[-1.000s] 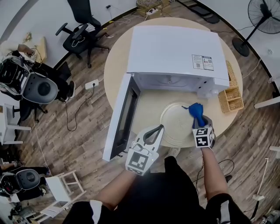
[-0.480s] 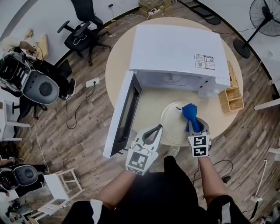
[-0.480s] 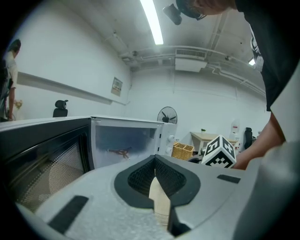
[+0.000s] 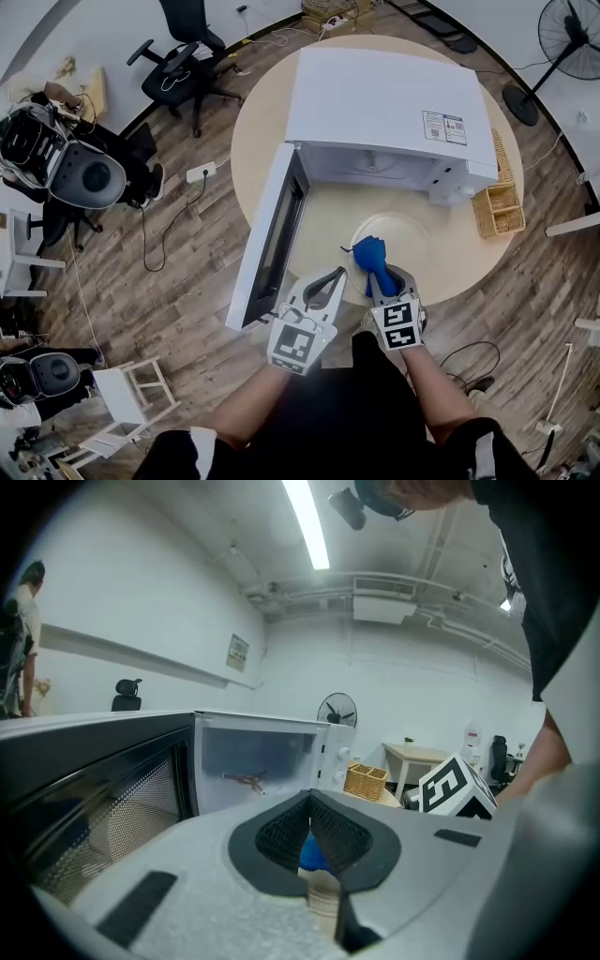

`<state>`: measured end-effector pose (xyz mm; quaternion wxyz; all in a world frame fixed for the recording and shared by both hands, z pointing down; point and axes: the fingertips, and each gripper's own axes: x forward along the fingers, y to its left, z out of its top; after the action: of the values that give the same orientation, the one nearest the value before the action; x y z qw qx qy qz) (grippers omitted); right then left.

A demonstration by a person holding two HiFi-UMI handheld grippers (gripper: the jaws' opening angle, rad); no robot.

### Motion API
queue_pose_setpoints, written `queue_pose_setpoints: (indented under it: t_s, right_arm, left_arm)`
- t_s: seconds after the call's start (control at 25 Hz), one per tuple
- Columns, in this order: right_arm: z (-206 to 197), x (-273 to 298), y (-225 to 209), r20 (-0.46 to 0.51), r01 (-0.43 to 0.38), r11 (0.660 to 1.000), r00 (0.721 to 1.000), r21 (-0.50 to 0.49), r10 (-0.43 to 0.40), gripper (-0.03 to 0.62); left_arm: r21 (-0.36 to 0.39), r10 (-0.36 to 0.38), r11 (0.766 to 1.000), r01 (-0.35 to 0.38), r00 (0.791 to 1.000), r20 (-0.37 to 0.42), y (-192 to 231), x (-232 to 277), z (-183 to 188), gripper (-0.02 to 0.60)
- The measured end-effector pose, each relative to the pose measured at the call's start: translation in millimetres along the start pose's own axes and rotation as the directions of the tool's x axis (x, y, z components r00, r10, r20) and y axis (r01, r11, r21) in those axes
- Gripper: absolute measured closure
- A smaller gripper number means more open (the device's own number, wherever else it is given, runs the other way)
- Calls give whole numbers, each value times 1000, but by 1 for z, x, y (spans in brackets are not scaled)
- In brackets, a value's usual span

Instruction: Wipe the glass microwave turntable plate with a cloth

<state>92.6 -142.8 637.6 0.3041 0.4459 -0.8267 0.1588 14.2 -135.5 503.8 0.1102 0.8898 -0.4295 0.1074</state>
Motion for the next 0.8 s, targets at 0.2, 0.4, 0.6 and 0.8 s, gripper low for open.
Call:
queue_pose_setpoints:
  t_s: [0.2, 0.4, 0.6, 0.8]
  right_arm:
    - [-9, 12, 25, -48, -58, 998, 997, -12, 57, 514]
    - [-26, 24, 37, -113, -87, 996, 990, -20, 84, 514]
    - [-41, 32, 42, -175, -97, 994, 981, -42, 88, 514]
    - [-44, 33, 40, -175, -102, 993, 980, -53, 91, 511]
  left_arm:
    - [-2, 12, 1000, -12, 1000, -5, 3, -9, -2, 576]
    - [5, 21, 1000, -21, 1000, -14, 8, -13, -6, 575]
    - [-2, 15, 1000, -15, 1000, -24, 8, -13, -9, 575]
    - [-21, 28, 999, -28, 999, -17, 16, -13, -5, 577]
